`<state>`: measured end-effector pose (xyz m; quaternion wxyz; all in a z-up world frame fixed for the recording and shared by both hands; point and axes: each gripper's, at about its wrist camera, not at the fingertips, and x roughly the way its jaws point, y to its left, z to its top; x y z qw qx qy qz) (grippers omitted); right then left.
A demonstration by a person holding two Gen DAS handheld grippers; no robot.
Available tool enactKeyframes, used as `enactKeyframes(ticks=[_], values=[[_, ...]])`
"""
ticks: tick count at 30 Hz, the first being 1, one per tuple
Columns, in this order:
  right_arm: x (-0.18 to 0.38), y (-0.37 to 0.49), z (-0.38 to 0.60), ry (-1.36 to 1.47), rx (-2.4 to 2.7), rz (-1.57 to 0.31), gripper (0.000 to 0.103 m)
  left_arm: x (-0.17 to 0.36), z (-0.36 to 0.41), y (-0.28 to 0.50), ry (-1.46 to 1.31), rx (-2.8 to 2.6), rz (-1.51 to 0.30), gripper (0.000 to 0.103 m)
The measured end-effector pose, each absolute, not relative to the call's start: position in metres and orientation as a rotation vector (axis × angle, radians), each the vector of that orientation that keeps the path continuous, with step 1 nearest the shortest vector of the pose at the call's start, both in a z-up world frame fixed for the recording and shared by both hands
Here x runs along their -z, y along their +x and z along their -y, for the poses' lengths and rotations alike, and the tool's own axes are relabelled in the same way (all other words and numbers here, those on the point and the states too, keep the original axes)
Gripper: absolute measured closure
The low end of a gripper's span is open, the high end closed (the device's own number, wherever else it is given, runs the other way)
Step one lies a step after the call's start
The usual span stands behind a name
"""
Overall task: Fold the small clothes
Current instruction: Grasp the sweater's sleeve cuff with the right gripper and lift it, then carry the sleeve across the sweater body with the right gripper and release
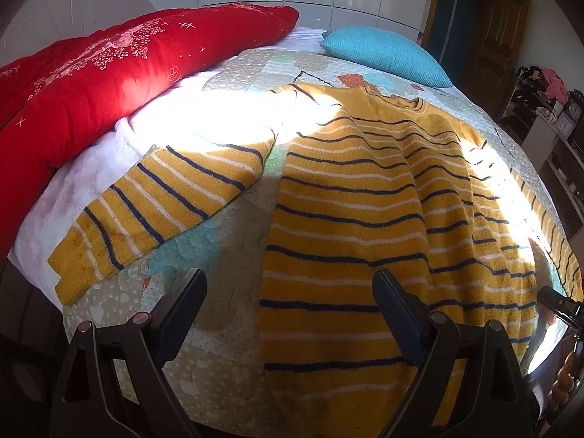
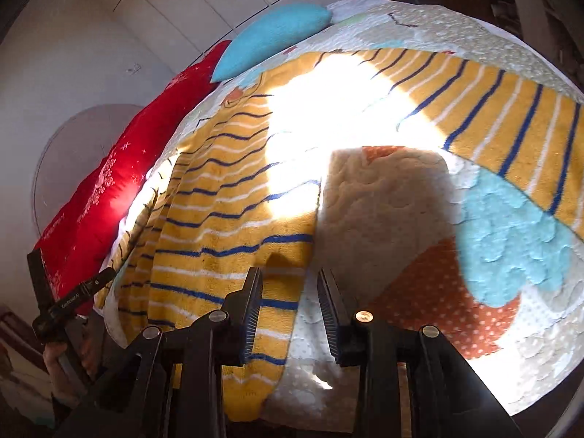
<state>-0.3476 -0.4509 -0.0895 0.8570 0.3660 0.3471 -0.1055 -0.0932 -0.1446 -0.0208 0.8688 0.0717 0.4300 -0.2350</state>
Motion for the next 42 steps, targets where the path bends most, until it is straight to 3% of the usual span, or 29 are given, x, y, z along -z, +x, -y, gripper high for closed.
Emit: enactKeyframes(ticks=[2,3,4,13,15,17,19,21,31,33,34,35,42], values=[[0.092,-0.339,0.443,0.783,0.207,-0.732,0.07,0.021,0.143,-0.095,0.139,0.494,-0.903,0.012],[0.093,-0.335,0.442,0.787,0.203,-0.74,0.075,0.02,0.143,-0.096,0.136,0.496,-0.902,0.012],[0.094,-0.333,0.44,0.778,0.2,-0.748,0.093,0.019,0.143,-0.096,0.136,0.5,-0.899,0.012],[0.086,-0.39,0.465,0.755,0.385,-0.737,0.094,0.017,0.147,-0.1,0.144,0.515,-0.894,0.012],[0.085,-0.408,0.487,0.817,0.445,-0.695,0.086,0.019,0.148,-0.099,0.139,0.511,-0.905,0.012],[0.087,-0.428,0.507,0.901,0.495,-0.627,0.068,0.02,0.149,-0.1,0.133,0.513,-0.91,0.012],[0.087,-0.444,0.522,0.955,0.542,-0.562,0.063,0.02,0.15,-0.101,0.135,0.518,-0.905,0.012],[0.087,-0.457,0.533,0.978,0.614,-0.518,0.051,0.019,0.15,-0.101,0.143,0.518,-0.901,0.012],[0.097,-0.503,0.584,1.163,0.73,-0.268,0.05,0.02,0.156,-0.102,0.164,0.52,-0.905,0.012],[0.096,-0.508,0.593,1.165,0.764,-0.242,0.058,0.018,0.159,-0.103,0.173,0.526,-0.902,0.012],[0.096,-0.509,0.598,1.17,0.781,-0.244,0.082,0.017,0.16,-0.103,0.174,0.528,-0.899,0.012],[0.095,-0.513,0.603,1.169,0.797,-0.25,0.097,0.016,0.16,-0.104,0.174,0.53,-0.895,0.012],[0.041,-0.521,0.632,1.056,0.881,-0.194,0.098,0.002,0.146,-0.1,0.12,0.513,-0.866,0.012]])
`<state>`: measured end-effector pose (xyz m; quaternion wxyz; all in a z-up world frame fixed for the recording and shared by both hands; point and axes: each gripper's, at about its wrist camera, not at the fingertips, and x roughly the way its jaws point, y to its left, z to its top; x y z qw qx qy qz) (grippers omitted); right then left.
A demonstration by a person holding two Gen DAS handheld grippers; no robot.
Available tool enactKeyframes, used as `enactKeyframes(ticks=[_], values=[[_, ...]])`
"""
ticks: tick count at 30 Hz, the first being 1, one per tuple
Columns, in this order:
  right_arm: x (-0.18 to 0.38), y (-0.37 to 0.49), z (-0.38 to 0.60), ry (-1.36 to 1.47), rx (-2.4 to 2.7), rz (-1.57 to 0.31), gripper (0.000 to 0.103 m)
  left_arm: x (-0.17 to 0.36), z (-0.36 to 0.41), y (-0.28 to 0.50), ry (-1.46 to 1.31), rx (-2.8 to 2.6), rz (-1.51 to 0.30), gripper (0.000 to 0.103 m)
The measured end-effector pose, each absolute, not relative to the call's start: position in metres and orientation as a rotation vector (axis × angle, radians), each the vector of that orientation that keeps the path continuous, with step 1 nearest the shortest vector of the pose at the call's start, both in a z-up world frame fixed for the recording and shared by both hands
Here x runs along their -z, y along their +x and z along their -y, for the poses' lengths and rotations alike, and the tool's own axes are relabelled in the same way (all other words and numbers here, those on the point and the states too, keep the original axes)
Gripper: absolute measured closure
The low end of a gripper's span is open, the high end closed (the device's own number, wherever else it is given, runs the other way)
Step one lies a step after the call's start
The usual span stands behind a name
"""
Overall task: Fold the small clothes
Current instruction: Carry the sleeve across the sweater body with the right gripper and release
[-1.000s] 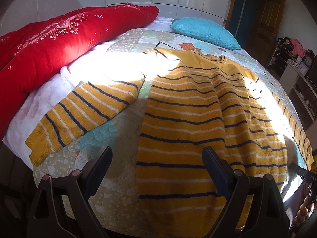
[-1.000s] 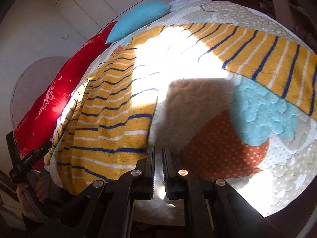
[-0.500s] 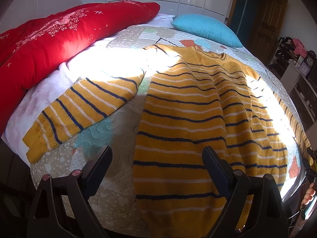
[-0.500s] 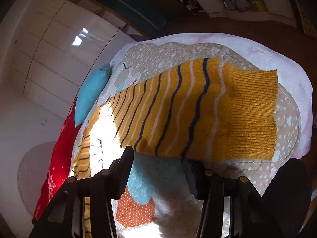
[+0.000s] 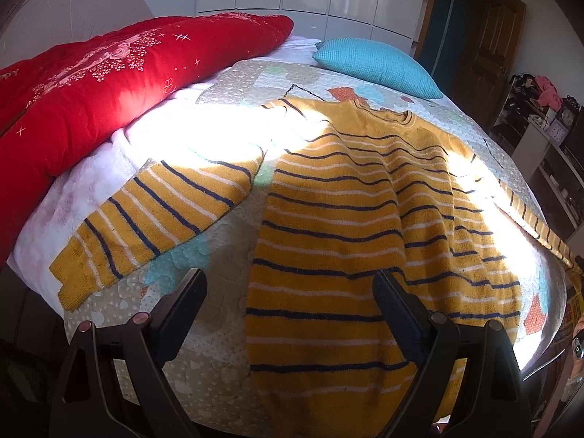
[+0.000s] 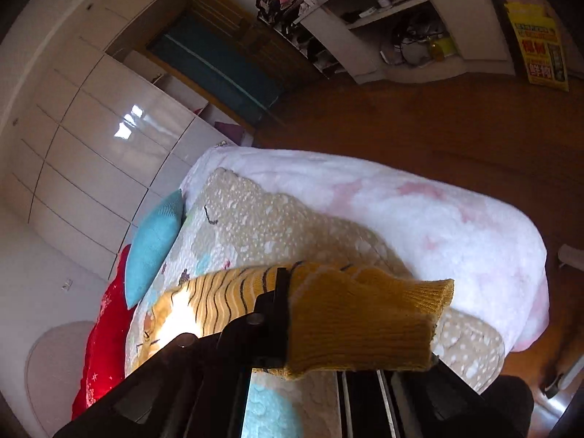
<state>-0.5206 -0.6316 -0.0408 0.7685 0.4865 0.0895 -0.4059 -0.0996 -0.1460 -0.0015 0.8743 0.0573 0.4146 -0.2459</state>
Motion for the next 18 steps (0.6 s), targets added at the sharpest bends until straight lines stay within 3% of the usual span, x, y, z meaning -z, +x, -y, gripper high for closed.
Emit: enactKeyframes(ticks=[5,10,18], values=[[-0.019,-0.453,0.642,0.915,0.801,-0.251,0.097,-0.006,0.125,-0.096,0.063,0.497,-0.844,0.012],[-0.065,-0.307,0.596,0.715,0.556,-0.412,0.097,-0.002,0.105,-0.096,0.033,0.498,-0.821,0.012],[-0.037,-0.084,0.472,0.515,0.28,-0.681,0.098,0.011,0.052,-0.084,-0.051,0.457,-0.823,0.012]])
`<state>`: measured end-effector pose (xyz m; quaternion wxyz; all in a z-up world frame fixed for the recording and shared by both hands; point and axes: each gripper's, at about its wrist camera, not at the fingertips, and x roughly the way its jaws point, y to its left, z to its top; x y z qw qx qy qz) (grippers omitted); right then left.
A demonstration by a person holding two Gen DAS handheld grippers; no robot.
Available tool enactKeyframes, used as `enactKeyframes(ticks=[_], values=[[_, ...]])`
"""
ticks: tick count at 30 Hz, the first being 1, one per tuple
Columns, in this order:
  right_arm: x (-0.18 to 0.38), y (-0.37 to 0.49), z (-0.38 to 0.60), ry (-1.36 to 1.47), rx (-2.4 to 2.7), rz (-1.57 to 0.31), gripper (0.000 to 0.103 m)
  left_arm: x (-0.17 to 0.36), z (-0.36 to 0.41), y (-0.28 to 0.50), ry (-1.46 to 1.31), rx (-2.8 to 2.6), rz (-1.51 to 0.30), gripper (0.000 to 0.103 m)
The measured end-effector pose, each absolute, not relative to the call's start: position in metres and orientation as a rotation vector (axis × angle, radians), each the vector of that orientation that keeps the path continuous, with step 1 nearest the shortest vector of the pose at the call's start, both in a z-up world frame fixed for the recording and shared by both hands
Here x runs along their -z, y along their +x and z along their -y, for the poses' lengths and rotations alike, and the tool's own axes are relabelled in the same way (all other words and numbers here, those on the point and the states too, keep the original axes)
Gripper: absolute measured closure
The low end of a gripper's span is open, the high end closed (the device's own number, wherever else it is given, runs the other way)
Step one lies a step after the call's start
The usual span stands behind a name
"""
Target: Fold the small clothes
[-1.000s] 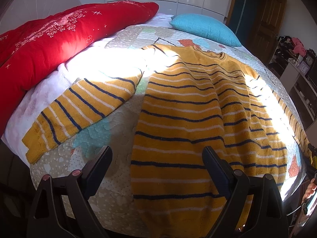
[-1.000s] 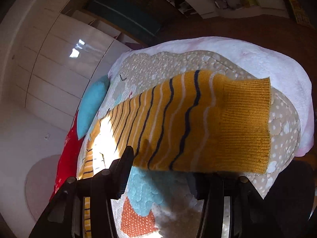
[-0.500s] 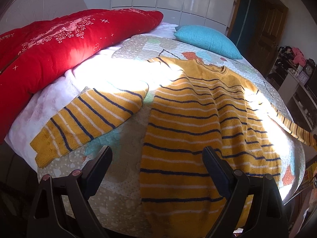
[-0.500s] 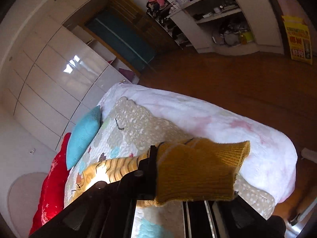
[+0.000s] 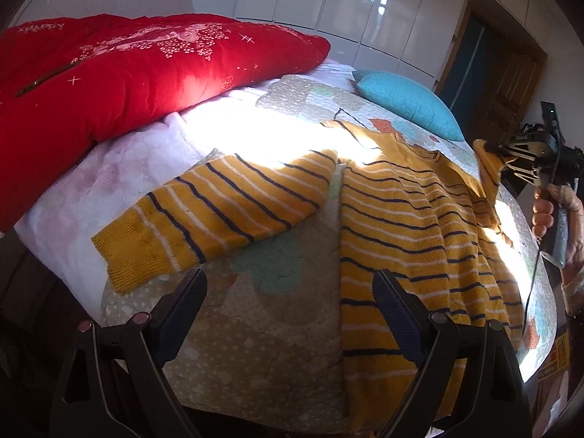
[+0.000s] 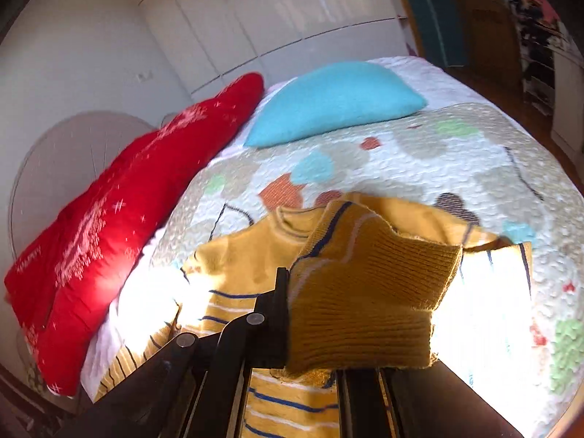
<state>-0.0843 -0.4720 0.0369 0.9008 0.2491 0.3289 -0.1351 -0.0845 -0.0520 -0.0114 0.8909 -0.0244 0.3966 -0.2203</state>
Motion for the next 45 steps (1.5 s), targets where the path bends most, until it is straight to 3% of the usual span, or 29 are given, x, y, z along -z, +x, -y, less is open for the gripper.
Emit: enactKeyframes(ticks=[6,9,12,14,21,30,37,42,43,45], values=[[0.023,0.023,0.4,0.347,0.193,-0.86,0.097,0.026,0.014,-0.077,-0.106,0.393,-0.843,0.012],[0.05,0.056,0.373,0.244,0.19,-0.953,0.091,0.035,0.003,-0.073,-0.126,0.374,-0.865,0.012],[0.062,0.072,0.35,0.188,0.168,-0.976,0.073,0.039,-0.007,-0.072,-0.161,0.369,-0.876,0.012],[0.061,0.076,0.34,0.212,0.114,-0.961,0.06,0.039,-0.012,-0.071,-0.185,0.37,-0.876,0.012],[0.03,0.071,0.318,0.268,-0.021,-0.897,0.058,0.036,-0.026,-0.069,-0.229,0.336,-0.867,0.012],[0.014,-0.007,0.181,-0.074,-0.425,-0.919,0.041,0.027,-0.11,-0.059,-0.359,0.095,-0.821,0.012],[0.039,-0.048,0.082,-0.458,-0.603,-0.868,0.041,0.026,-0.151,-0.061,-0.435,0.015,-0.796,0.012],[0.065,-0.042,0.048,-0.484,-0.641,-0.885,0.041,0.031,-0.153,-0.061,-0.449,0.03,-0.816,0.012],[0.07,-0.042,0.041,-0.483,-0.634,-0.883,0.043,0.031,-0.152,-0.061,-0.45,0.033,-0.817,0.012],[0.078,-0.035,0.033,-0.468,-0.616,-0.89,0.062,0.031,-0.15,-0.061,-0.45,0.038,-0.819,0.012]])
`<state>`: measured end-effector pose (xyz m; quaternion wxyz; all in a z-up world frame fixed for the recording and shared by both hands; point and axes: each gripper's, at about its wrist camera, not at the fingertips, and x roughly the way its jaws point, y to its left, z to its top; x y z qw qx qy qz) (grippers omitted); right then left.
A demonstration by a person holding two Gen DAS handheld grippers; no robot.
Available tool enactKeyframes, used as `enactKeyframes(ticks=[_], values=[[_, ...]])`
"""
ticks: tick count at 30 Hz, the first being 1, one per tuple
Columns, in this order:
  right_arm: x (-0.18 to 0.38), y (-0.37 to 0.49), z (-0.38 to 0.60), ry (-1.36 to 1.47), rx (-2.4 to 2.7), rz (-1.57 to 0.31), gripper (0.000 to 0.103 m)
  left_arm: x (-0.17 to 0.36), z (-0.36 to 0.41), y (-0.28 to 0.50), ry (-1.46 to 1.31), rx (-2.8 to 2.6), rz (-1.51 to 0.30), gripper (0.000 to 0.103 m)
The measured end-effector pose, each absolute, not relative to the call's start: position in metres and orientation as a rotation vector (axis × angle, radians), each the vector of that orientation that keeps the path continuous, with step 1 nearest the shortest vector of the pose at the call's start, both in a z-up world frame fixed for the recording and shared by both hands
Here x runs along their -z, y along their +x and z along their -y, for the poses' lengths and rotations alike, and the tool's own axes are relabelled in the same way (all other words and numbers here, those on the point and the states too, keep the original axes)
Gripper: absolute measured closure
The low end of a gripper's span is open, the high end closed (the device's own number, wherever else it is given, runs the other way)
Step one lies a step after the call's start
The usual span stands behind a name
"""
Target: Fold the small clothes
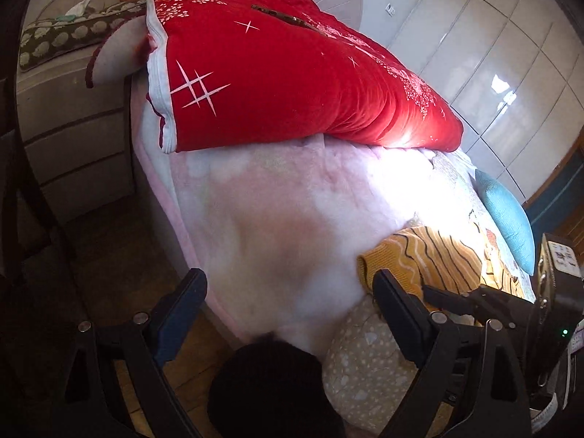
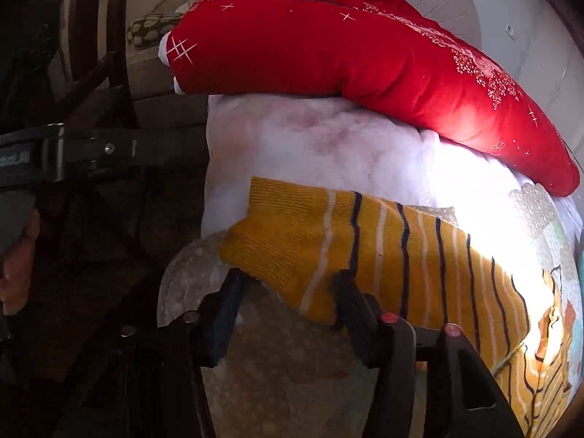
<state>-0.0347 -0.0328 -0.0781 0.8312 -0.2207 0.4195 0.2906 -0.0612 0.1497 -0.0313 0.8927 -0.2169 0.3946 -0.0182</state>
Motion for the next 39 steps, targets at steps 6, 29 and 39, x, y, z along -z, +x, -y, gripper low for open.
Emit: enactKeyframes(ticks=[6,29,39], values=[[0.04,-0.008,0.067,-0.18,-0.541,-0.848,0.095,0.026,-0.136,-0.06,-0.432,0.063,-0.823,0.012],[0.056,-0.166,0.6,0.875,0.419,-0.703,0.084,0.001,0.024,-0.051,-0.152,0.37,-0.88,0.012],[0.037,-0.268,0.58,0.735,0.336,-0.772,0.053,0.024,0.08,-0.059,-0.064,0.499,-0.971,0.012]])
